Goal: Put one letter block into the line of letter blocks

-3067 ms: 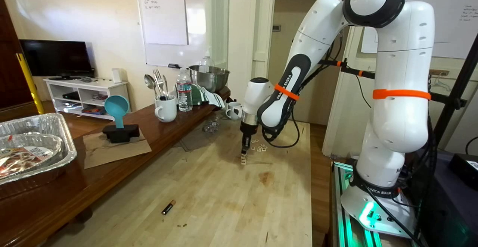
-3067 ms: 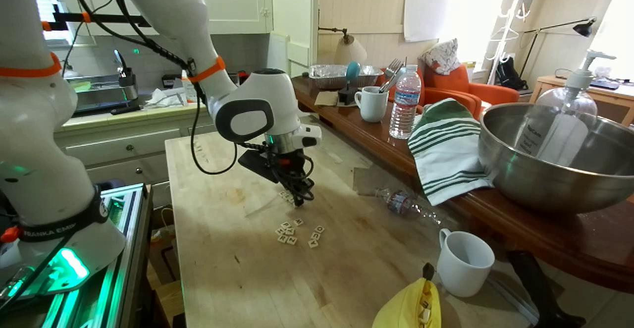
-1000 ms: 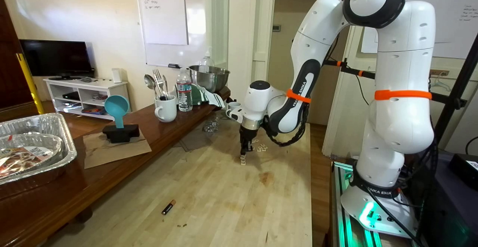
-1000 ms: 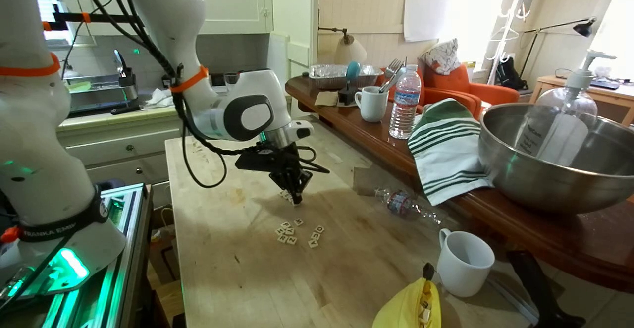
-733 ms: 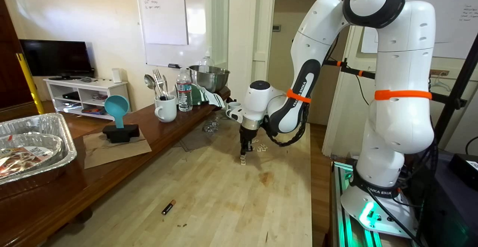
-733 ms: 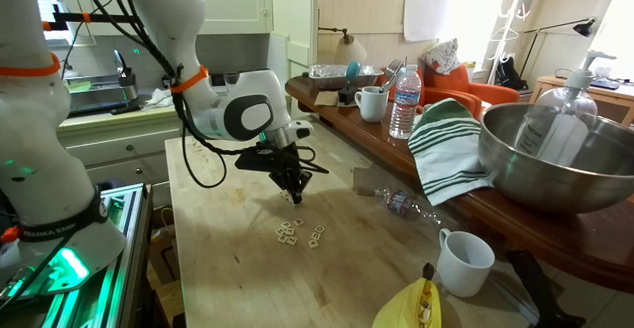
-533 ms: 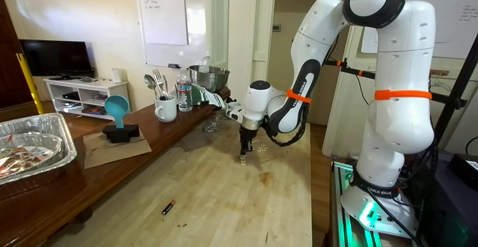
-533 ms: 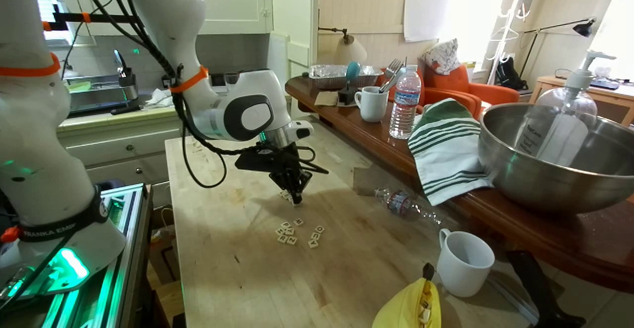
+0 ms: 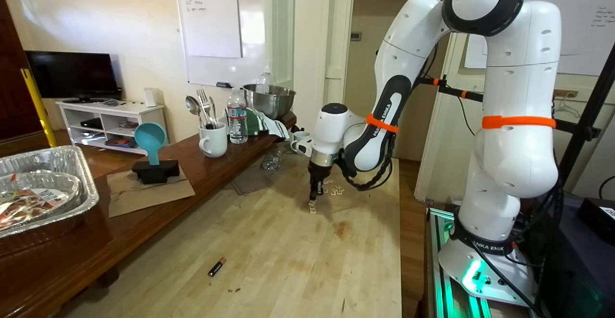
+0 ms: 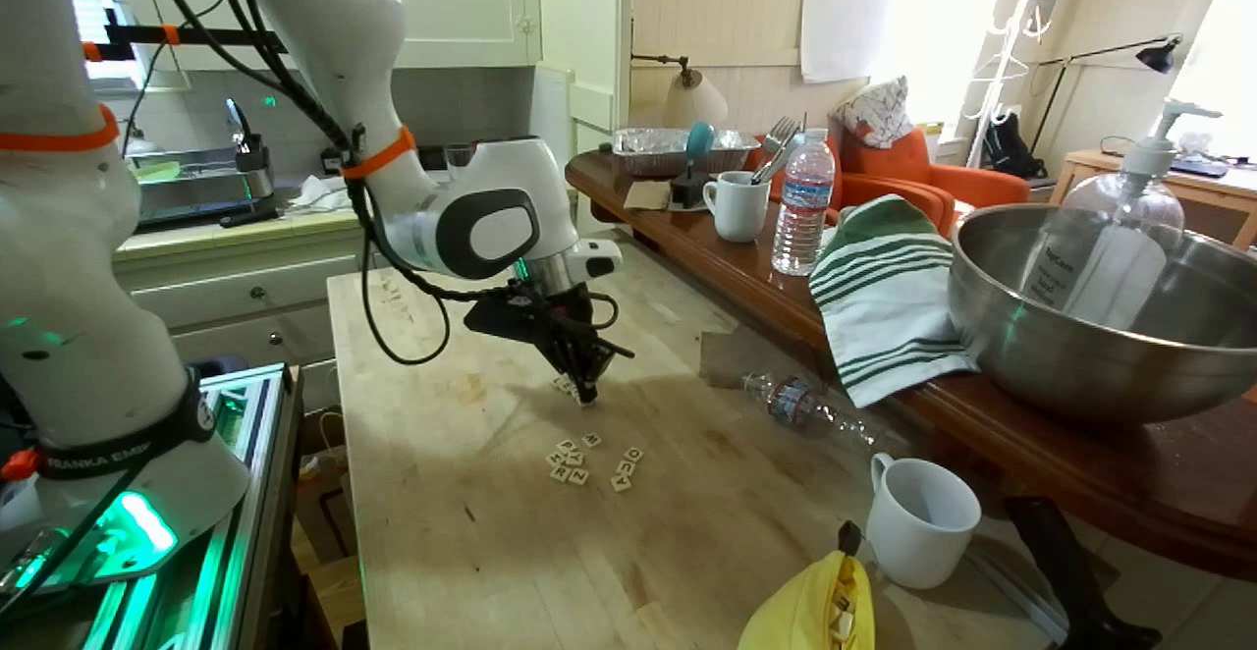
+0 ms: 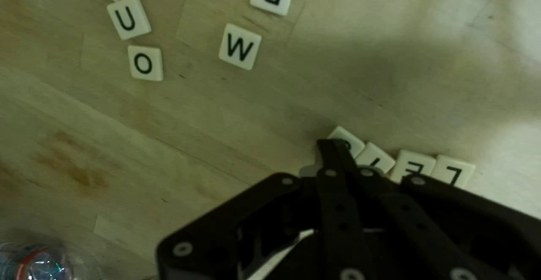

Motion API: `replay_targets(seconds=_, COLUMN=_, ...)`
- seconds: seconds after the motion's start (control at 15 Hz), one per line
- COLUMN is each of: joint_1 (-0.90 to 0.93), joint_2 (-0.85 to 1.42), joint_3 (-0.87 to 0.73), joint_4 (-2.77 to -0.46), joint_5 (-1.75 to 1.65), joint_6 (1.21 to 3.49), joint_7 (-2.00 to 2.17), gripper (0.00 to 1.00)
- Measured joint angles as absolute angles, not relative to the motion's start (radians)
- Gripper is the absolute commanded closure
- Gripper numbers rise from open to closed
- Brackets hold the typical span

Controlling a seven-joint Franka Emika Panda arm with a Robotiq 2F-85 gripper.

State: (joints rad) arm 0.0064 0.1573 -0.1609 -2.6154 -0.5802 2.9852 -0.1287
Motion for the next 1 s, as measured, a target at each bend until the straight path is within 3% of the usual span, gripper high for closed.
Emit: replay_targets(seconds=1.0, joint_1=0.007, joint_2=0.124, joint_3=-0.137, joint_4=-2.627, joint_5=-0.430, joint_6=2.938, joint_7=0.043, gripper=1.00)
